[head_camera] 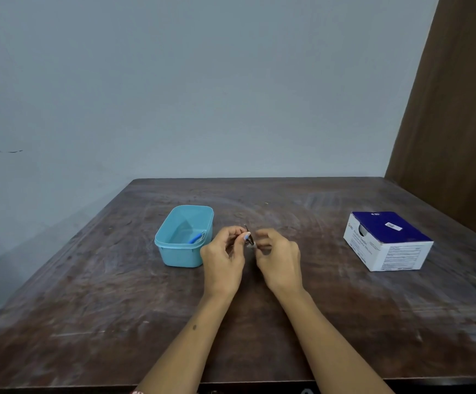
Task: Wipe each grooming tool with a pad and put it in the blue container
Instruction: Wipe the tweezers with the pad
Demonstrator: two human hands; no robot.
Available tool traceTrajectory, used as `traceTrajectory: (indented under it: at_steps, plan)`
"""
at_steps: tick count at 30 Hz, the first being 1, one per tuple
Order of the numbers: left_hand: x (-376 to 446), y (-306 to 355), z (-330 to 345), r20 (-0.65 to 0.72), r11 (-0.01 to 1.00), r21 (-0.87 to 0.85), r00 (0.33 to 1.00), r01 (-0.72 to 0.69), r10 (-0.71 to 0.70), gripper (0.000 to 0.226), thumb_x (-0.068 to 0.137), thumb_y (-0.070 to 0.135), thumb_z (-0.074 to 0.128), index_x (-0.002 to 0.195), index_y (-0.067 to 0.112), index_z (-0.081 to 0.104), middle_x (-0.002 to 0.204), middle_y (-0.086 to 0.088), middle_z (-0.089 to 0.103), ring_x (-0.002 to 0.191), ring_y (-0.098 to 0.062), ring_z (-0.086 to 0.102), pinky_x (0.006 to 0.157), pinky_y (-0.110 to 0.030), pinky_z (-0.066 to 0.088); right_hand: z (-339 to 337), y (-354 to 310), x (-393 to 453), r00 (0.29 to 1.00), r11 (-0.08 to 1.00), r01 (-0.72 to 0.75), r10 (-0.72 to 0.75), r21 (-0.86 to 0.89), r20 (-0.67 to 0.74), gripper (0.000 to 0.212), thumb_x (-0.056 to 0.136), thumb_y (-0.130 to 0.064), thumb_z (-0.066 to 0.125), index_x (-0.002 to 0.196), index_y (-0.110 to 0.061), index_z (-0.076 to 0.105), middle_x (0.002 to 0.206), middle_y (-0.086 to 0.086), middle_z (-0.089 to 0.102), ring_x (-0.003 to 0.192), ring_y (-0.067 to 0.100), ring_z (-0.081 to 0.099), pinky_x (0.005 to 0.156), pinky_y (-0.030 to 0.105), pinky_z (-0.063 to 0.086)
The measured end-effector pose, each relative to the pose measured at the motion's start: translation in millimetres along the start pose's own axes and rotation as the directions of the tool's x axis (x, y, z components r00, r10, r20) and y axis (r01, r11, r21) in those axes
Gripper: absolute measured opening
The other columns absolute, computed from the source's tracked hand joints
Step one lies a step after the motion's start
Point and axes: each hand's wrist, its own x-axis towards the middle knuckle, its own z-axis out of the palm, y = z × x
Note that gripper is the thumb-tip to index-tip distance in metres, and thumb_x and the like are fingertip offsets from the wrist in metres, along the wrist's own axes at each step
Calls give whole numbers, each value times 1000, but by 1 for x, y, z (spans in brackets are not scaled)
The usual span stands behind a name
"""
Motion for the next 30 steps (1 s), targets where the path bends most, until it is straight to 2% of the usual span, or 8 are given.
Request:
traceTrajectory:
  at_steps: [2,6,11,15,19,22,25,30]
  plan:
    - [0,0,1,-2,1000,-8,1000,7,-7,6,84,9,65,88,13,67,80,2,70,76,-9,67,69,-18,54,-1,0,0,1000,1000,-9,9,-6,0,40,80,-5,69,117,-15,60,93,-3,72,88,11,67,85,33,54]
    - [0,0,0,8,1000,-5,1000,9,-9,7,85,10,64,90,13,67,82,2,70,79,-8,67,71,-17,54,-3,-6,-1,997,997,70,-69,42,-35,46,79,-9,72,121,-17,55,93,-2,73,87,11,67,83,27,52]
    - [0,1,0,2,999,-31,1000,25,-25,6,84,10,65,88,15,67,82,1,70,78,-7,66,69,-12,51,-3,-1,-1,1000,1000,-2,2,22,14,50,78,-1,69,122,-17,50,88,-2,72,83,11,67,82,33,54]
    - [0,2,-1,2,998,-44,999,33,-33,8,85,11,65,89,16,67,83,4,70,80,-6,66,71,-14,53,-4,-4,-2,997,995,76,-74,62,-32,48,78,-4,71,119,-18,51,87,-2,72,82,10,67,78,23,52]
    - [0,3,1,35,995,-62,997,76,-74,10,81,11,69,91,14,69,83,10,69,82,0,66,72,-11,51,-4,-5,-2,993,990,92,-83,103,-87,45,78,-5,71,116,-17,52,88,-2,73,82,13,68,78,30,54]
    - [0,2,2,71,996,-36,995,79,-76,11,81,10,68,91,15,70,83,7,70,82,-5,67,71,-13,51,-5,-6,-3,988,986,126,-115,108,-108,44,77,-5,72,114,-17,52,87,-4,73,84,12,67,80,28,52]
    - [0,3,0,55,997,-10,996,71,-70,10,83,10,67,92,14,71,83,6,70,82,-6,67,69,-10,51,-3,-5,-2,991,986,123,-115,114,-72,42,77,-7,72,113,-17,52,84,-3,73,80,10,67,77,25,52]
    - [0,4,0,25,999,-7,998,54,-53,11,83,10,66,93,11,70,83,9,68,82,4,64,68,-5,47,0,2,0,999,995,34,-37,89,29,40,79,-2,68,112,-17,51,82,-4,70,79,10,66,77,27,54]
